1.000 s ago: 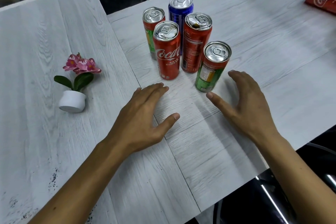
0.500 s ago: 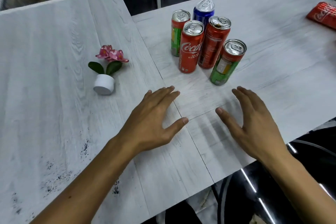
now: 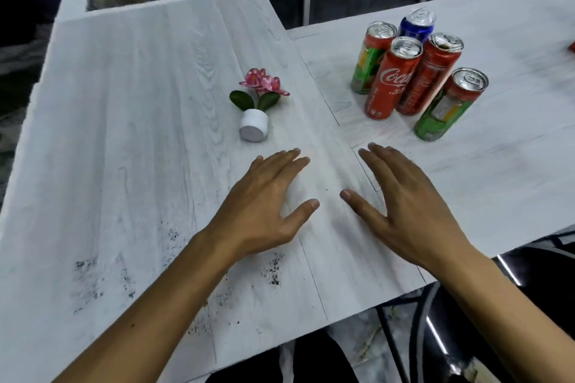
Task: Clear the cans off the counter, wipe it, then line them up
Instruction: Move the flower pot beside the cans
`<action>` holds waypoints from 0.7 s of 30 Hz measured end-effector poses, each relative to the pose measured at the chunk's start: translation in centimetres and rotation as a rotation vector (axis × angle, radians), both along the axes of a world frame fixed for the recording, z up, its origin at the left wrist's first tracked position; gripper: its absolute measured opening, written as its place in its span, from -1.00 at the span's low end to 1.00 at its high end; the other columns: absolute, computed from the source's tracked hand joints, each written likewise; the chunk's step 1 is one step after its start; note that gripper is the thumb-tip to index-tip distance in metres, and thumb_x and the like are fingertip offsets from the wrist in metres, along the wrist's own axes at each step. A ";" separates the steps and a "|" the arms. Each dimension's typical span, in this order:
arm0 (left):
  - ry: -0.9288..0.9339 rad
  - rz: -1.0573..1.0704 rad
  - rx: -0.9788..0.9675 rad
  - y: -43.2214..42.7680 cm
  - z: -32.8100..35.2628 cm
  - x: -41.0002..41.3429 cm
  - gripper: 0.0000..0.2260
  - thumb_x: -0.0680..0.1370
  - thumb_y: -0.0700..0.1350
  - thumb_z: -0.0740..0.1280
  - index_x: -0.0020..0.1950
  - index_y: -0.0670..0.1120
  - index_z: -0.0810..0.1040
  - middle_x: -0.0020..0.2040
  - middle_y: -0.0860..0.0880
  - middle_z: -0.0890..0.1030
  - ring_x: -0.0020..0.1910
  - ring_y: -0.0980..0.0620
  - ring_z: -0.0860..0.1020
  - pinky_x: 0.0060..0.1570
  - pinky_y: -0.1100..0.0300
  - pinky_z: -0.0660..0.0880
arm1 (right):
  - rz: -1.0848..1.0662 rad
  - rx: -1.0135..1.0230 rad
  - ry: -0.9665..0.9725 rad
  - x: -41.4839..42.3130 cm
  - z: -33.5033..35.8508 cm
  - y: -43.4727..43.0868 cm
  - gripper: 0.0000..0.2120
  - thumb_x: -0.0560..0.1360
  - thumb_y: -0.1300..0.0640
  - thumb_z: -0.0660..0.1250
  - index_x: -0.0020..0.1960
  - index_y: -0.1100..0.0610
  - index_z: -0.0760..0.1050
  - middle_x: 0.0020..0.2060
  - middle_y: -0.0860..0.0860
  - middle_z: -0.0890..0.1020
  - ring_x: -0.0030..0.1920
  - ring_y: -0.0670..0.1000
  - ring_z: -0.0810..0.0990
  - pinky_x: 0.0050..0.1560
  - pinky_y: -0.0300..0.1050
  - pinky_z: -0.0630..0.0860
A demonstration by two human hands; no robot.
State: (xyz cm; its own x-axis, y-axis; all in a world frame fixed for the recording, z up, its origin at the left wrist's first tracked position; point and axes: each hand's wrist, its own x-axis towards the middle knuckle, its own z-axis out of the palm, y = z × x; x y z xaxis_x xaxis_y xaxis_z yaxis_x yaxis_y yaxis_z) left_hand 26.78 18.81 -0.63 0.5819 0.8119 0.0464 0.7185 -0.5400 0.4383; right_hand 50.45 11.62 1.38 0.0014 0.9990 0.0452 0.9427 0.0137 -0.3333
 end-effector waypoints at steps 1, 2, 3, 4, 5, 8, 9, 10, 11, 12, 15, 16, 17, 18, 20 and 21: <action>0.000 0.008 0.003 -0.1 0.0 -0.6 -0.36 0.60 0.35 0.17 0.63 0.16 0.17 0.66 0.17 0.12 0.62 0.23 0.01 0.53 0.28 -0.19 | 0.008 0.001 0.003 -0.7 0.2 0.0 -0.26 0.59 -0.35 0.11 0.62 0.07 0.22 0.61 0.04 0.25 0.62 0.08 0.16 0.57 0.15 0.18; 0.001 0.019 0.005 -0.3 0.0 -1.2 -0.36 0.60 0.35 0.16 0.63 0.16 0.17 0.66 0.16 0.12 0.62 0.21 0.02 0.54 0.26 -0.18 | 0.019 -0.001 0.003 -1.4 0.3 0.1 -0.27 0.59 -0.35 0.10 0.62 0.06 0.22 0.61 0.03 0.24 0.62 0.07 0.16 0.57 0.15 0.18; 0.001 0.034 0.009 -0.5 -0.1 -1.9 -0.36 0.60 0.35 0.17 0.63 0.15 0.17 0.66 0.16 0.12 0.62 0.20 0.02 0.54 0.25 -0.18 | 0.030 -0.003 0.002 -2.2 0.4 0.2 -0.27 0.60 -0.35 0.10 0.62 0.04 0.22 0.61 0.02 0.24 0.62 0.07 0.15 0.57 0.15 0.18; 0.002 0.051 0.013 -0.7 -0.1 -2.6 -0.36 0.61 0.35 0.17 0.63 0.15 0.17 0.66 0.15 0.12 0.63 0.20 0.01 0.53 0.26 -0.20 | 0.044 -0.006 0.003 -3.1 0.5 0.3 -0.28 0.60 -0.36 0.09 0.62 0.04 0.22 0.61 0.02 0.24 0.62 0.06 0.16 0.57 0.15 0.18; 0.002 0.069 0.016 -0.8 -0.2 -3.4 -0.36 0.61 0.35 0.18 0.63 0.15 0.17 0.66 0.15 0.12 0.62 0.19 0.01 0.52 0.27 -0.22 | 0.060 -0.006 0.006 -4.0 0.6 0.4 -0.28 0.60 -0.35 0.09 0.62 0.04 0.23 0.61 0.02 0.25 0.61 0.06 0.16 0.57 0.15 0.19; -0.002 0.112 0.018 -1.0 -0.1 -5.7 -0.35 0.60 0.35 0.17 0.63 0.14 0.18 0.66 0.13 0.14 0.63 0.17 0.03 0.54 0.24 -0.20 | 0.103 -0.007 0.014 -6.6 0.6 1.0 -0.29 0.60 -0.34 0.10 0.61 0.05 0.24 0.60 0.02 0.26 0.61 0.07 0.17 0.57 0.14 0.19; -0.006 0.121 0.017 -1.0 0.0 -6.5 -0.35 0.60 0.35 0.16 0.63 0.13 0.19 0.66 0.12 0.15 0.63 0.15 0.05 0.57 0.20 -0.17 | 0.114 -0.010 0.013 -7.4 0.6 1.1 -0.29 0.60 -0.34 0.09 0.61 0.04 0.23 0.61 0.02 0.25 0.61 0.06 0.17 0.57 0.13 0.18; -0.010 0.129 0.016 -1.0 0.0 -7.2 -0.35 0.59 0.35 0.16 0.63 0.12 0.20 0.66 0.11 0.16 0.63 0.14 0.06 0.59 0.17 -0.13 | 0.123 -0.013 0.012 -8.1 0.5 1.3 -0.30 0.61 -0.34 0.09 0.62 0.04 0.23 0.61 0.01 0.25 0.61 0.05 0.16 0.58 0.12 0.17; -0.013 0.134 0.014 -1.0 0.1 -7.7 -0.35 0.59 0.34 0.15 0.63 0.11 0.21 0.66 0.11 0.17 0.63 0.14 0.07 0.60 0.14 -0.11 | 0.131 -0.017 0.009 -8.7 0.5 1.4 -0.30 0.61 -0.34 0.08 0.62 0.03 0.22 0.61 0.01 0.24 0.61 0.05 0.16 0.58 0.11 0.16; -0.015 0.138 0.013 -1.0 0.2 -8.3 -0.35 0.59 0.34 0.15 0.63 0.11 0.21 0.66 0.11 0.18 0.63 0.13 0.08 0.60 0.13 -0.10 | 0.140 -0.018 0.007 -9.3 0.4 1.5 -0.30 0.61 -0.34 0.08 0.62 0.02 0.22 0.61 0.00 0.24 0.61 0.05 0.16 0.58 0.11 0.16; -0.024 0.152 0.016 -0.7 0.3 -9.9 -0.37 0.61 0.31 0.18 0.63 0.10 0.21 0.65 0.11 0.18 0.63 0.14 0.09 0.62 0.08 -0.04 | 0.157 -0.005 0.017 -10.9 0.4 2.0 -0.31 0.62 -0.32 0.10 0.61 0.04 0.24 0.60 0.02 0.27 0.61 0.05 0.18 0.57 0.11 0.18; -0.028 0.157 0.019 -0.6 0.3 -10.3 -0.38 0.61 0.30 0.18 0.63 0.10 0.22 0.65 0.11 0.19 0.63 0.14 0.10 0.62 0.08 -0.04 | 0.161 -0.003 0.016 -11.3 0.4 2.2 -0.31 0.62 -0.32 0.10 0.61 0.04 0.24 0.60 0.02 0.27 0.60 0.06 0.18 0.57 0.11 0.19; -0.030 0.162 0.023 -0.5 0.4 -10.9 -0.38 0.61 0.31 0.18 0.62 0.10 0.22 0.65 0.11 0.19 0.63 0.14 0.10 0.62 0.08 -0.03 | 0.166 -0.004 0.010 -11.8 0.4 2.4 -0.31 0.62 -0.32 0.10 0.61 0.05 0.24 0.60 0.02 0.27 0.60 0.06 0.18 0.57 0.11 0.19; -0.033 0.168 0.026 -0.3 0.4 -11.4 -0.37 0.61 0.31 0.17 0.62 0.10 0.22 0.65 0.11 0.19 0.63 0.14 0.11 0.62 0.08 -0.04 | 0.171 -0.006 0.003 -12.3 0.3 2.7 -0.31 0.62 -0.32 0.09 0.61 0.05 0.24 0.60 0.02 0.27 0.60 0.05 0.18 0.57 0.11 0.19; -0.035 0.180 0.035 0.1 0.3 -12.3 -0.37 0.60 0.32 0.16 0.62 0.10 0.22 0.65 0.11 0.20 0.62 0.14 0.11 0.61 0.09 -0.05 | 0.178 -0.008 -0.007 -13.3 0.3 3.3 -0.32 0.62 -0.32 0.09 0.61 0.05 0.24 0.60 0.02 0.27 0.60 0.05 0.19 0.56 0.10 0.19; -0.033 0.183 0.037 0.3 0.3 -12.7 -0.37 0.60 0.32 0.16 0.62 0.11 0.21 0.65 0.11 0.20 0.62 0.13 0.11 0.60 0.10 -0.06 | 0.181 -0.008 -0.011 -13.7 0.3 3.5 -0.32 0.62 -0.32 0.08 0.61 0.05 0.24 0.60 0.03 0.27 0.60 0.06 0.19 0.56 0.11 0.20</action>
State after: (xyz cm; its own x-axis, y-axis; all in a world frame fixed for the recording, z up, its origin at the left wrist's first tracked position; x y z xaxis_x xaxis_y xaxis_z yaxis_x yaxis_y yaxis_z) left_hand 14.07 19.10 -0.36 0.4223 0.9015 0.0948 0.7918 -0.4178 0.4456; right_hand 36.74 15.13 1.66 -0.1791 0.9831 0.0366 0.9285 0.1812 -0.3241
